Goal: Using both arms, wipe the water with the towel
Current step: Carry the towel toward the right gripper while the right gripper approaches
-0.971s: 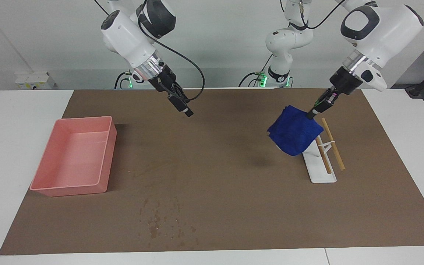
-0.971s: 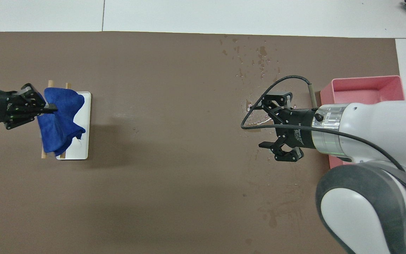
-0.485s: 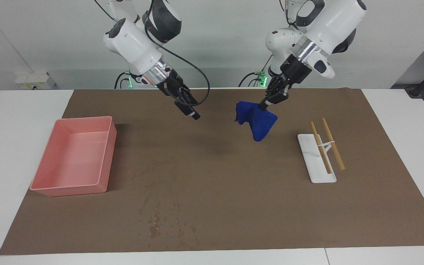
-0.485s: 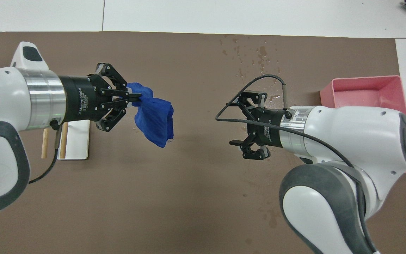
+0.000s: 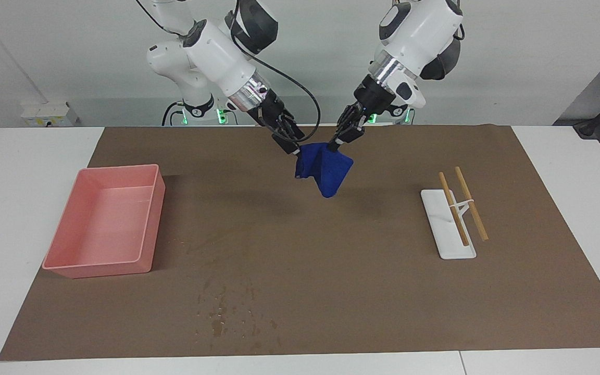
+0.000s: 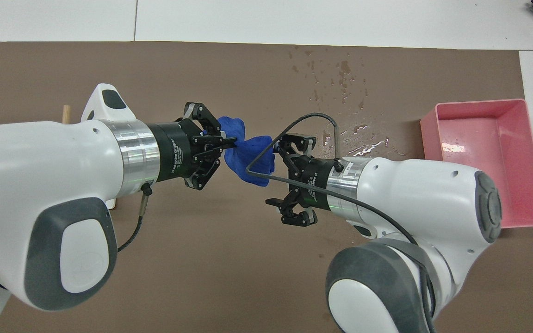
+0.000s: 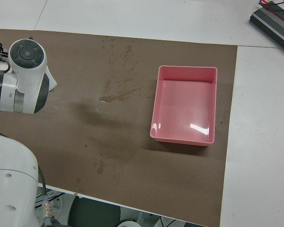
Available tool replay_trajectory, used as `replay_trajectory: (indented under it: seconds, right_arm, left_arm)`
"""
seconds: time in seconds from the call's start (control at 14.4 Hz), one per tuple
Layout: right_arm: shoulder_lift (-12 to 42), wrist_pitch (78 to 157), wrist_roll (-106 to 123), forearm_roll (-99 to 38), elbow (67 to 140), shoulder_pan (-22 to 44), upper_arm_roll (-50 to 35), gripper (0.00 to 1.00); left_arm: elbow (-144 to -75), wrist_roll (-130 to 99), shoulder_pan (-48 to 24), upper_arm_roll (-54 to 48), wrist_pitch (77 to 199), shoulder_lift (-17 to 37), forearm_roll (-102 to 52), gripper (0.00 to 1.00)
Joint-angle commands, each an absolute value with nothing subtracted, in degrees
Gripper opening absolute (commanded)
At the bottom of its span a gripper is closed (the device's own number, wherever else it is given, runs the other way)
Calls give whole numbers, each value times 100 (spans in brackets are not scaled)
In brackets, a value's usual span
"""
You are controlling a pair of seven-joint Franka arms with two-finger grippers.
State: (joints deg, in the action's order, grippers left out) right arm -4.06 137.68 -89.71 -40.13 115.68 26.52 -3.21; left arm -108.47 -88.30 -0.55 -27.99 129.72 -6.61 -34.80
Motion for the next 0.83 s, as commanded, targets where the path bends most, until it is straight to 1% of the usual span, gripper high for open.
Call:
replay_trajectory:
  seconds: [0.0,0.14,0.35,0.76]
  right_arm:
    - [-396,14001,-8877,-4166,11601,2628,-334,100]
    - [-369,14010,-8606,-4166,11602,2567,-325,100]
    - [-360,13940,-7711,-4131,11601,2400,-325,100]
    - [-360,13975,-7699,-4131,11619,2320,-325,100]
  left_arm:
    - [-11048,-8895,-105,-2716,13025,-905,-3586,0]
    - [-11057,-8851,-114,-2716,12929,-914,-3577,0]
    - [-11039,-8912,-351,-2725,12911,-932,-3577,0]
    - [-11004,-9211,-544,-2725,13165,-923,-3577,0]
